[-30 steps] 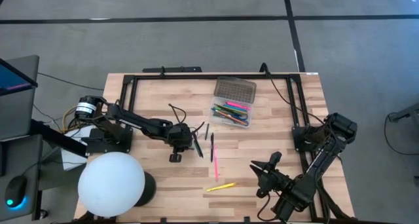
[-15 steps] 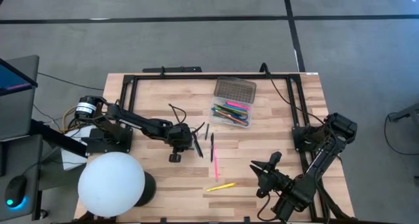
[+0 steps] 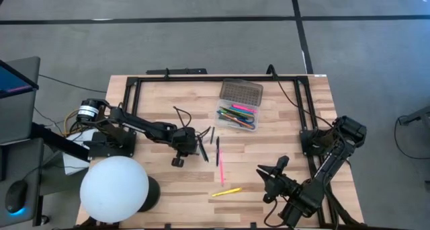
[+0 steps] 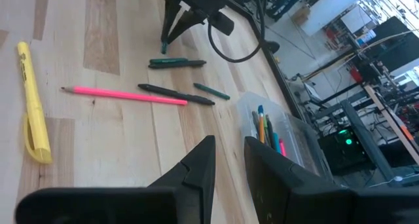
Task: Pick & place school supplies into a supply box
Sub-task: Put the green crayon into the black supply box
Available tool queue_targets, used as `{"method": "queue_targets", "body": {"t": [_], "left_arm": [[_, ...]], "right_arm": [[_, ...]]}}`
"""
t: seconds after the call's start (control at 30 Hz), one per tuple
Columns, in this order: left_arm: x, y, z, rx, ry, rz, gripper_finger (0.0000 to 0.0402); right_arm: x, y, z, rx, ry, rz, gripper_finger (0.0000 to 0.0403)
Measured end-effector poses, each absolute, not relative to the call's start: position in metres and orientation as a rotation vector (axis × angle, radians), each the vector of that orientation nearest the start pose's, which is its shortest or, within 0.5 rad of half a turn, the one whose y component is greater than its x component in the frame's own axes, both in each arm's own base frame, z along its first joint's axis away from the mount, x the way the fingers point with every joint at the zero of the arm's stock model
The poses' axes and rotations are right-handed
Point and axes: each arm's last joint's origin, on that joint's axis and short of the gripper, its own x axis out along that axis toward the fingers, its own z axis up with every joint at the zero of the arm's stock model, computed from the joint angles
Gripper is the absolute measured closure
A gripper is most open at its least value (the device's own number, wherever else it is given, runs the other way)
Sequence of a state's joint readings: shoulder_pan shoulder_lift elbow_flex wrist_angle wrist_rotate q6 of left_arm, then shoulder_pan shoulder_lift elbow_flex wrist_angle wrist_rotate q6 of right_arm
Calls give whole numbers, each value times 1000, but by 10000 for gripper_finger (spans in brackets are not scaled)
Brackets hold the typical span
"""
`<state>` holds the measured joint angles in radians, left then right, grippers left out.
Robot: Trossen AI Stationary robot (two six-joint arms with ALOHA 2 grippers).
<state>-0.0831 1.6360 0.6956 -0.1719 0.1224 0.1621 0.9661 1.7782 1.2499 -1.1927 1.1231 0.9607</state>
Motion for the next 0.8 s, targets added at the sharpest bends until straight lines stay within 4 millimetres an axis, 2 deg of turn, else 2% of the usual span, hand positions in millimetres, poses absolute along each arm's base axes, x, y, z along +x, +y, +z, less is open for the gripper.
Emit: {"method": "queue_targets", "body": {"t": [0.37, 0.63, 0.8], "left_arm": [[273, -28, 119, 142, 1074, -280, 368], [271, -41, 135, 167, 980, -375, 368], [273, -48, 147, 248, 892, -390, 368]], "right_arm": [[194, 235, 211, -585, 654, -461, 327], [194, 235, 211, -585, 654, -461, 327], [195, 236, 211, -584, 653, -461, 327]]}}
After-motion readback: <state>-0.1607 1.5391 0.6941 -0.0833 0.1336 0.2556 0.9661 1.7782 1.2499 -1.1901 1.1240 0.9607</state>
